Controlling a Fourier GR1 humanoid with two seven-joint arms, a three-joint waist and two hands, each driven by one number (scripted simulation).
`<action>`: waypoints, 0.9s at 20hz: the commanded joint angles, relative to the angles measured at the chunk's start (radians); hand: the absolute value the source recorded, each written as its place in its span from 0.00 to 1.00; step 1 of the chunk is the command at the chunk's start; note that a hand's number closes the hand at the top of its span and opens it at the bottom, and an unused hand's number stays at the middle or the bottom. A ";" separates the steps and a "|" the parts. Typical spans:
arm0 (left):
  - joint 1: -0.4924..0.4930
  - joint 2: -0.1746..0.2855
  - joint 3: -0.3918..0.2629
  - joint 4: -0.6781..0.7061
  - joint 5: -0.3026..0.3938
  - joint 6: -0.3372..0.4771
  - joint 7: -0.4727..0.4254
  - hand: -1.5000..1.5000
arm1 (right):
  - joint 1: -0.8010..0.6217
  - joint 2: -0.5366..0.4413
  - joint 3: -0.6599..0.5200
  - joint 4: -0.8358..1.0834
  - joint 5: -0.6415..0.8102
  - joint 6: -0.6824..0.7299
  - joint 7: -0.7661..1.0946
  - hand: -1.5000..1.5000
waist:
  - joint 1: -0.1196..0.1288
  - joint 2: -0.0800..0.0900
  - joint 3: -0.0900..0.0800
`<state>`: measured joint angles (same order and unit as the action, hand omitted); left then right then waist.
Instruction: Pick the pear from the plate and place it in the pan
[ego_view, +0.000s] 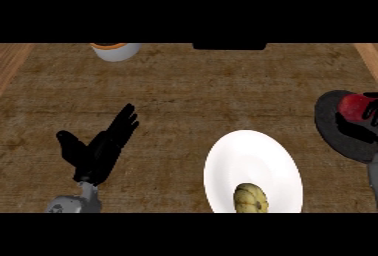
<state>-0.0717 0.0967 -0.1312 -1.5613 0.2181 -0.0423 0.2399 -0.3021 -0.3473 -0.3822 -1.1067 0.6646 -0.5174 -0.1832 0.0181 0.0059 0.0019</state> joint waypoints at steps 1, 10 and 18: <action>-0.003 -0.011 -0.010 -0.006 -0.022 0.018 0.014 0.50 | -0.156 -0.060 -0.089 0.308 -0.069 -0.088 -0.169 1.00 | 0.010 0.003 0.001; -0.037 -0.001 0.005 -0.013 0.018 -0.034 0.017 0.50 | -0.268 -0.249 -0.093 0.716 0.007 -0.022 -0.117 0.00 | 0.039 0.017 0.000; -0.029 -0.010 0.007 0.002 -0.006 -0.012 0.011 0.50 | -0.356 -0.233 -0.151 0.854 -0.075 0.084 -0.270 0.00 | 0.037 0.017 0.005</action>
<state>-0.1024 0.0831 -0.1375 -1.5640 0.2122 -0.0586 0.2553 -0.6364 -0.5867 -0.4929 -0.3106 0.6390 -0.4914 -0.3849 0.0553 0.0182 -0.0008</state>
